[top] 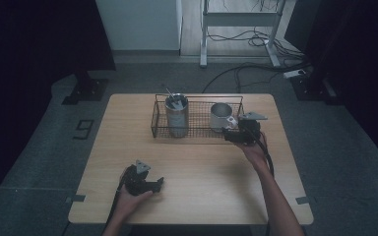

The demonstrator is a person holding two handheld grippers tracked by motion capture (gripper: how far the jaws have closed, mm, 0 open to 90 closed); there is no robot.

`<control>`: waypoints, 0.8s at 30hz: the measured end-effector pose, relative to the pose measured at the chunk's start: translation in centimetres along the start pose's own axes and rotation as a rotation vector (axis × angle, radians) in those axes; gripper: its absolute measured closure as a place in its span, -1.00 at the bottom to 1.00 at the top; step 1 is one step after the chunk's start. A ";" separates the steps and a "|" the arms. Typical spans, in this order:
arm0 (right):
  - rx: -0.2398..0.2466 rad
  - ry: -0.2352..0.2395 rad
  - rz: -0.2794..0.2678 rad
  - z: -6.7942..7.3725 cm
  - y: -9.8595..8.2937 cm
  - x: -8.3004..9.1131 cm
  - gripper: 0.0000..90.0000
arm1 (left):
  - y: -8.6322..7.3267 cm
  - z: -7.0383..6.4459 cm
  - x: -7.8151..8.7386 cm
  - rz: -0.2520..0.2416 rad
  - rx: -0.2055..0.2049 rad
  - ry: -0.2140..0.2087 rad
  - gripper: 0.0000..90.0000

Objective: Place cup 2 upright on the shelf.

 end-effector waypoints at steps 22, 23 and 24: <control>0.018 0.058 0.037 1.8 -10.4 5.2 -0.77 | 0.0 0.0 0.0 -0.002 0.004 -0.002 -0.79; 0.019 0.062 0.041 1.9 -10.7 5.2 -0.77 | 0.0 0.0 0.0 -0.002 0.004 -0.003 -0.79; 0.019 0.067 0.049 2.1 -11.1 5.3 -0.76 | 0.0 0.0 0.0 -0.002 0.004 -0.002 -0.79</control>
Point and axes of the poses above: each handheld gripper's, and its own axes: x roughly backward along the jaws, y roughly out of its top, z roughly to its left, the point moved 5 cm from there along -x, roughly forward along the jaws, and after that the axes turned 7 degrees about x, right-handed, at the moved point
